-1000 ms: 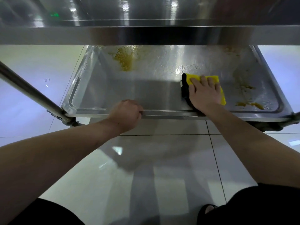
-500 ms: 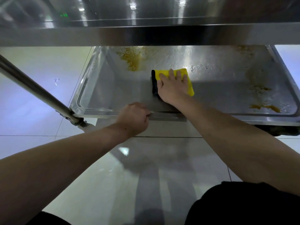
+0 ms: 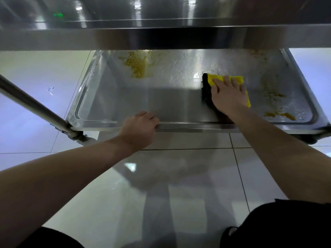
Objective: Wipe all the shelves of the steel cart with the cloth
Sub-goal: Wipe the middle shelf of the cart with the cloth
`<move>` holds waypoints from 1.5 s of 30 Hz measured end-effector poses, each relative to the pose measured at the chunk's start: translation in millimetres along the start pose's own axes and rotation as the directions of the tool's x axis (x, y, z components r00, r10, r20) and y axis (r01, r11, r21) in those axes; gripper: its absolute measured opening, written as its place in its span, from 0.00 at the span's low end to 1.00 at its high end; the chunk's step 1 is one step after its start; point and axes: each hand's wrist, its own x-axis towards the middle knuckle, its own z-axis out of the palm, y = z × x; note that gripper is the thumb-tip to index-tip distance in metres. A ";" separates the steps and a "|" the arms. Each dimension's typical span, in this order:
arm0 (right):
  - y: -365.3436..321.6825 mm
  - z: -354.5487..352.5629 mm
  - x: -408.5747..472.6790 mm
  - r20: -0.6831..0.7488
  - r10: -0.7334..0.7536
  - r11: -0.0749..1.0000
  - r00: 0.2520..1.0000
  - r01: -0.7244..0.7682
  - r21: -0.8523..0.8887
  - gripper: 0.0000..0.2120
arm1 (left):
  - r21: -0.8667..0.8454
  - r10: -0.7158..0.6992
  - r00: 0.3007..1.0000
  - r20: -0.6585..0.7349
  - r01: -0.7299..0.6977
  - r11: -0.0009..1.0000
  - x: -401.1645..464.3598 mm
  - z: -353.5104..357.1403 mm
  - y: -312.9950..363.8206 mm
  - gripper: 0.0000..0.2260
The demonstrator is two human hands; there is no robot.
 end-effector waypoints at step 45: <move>-26.0 -3.5 9.0 0.055 -0.061 0.998 0.997 0.062 -0.026 0.29 | 0.034 -0.033 0.991 0.128 0.029 0.999 10.4 -13.3 11.8 0.12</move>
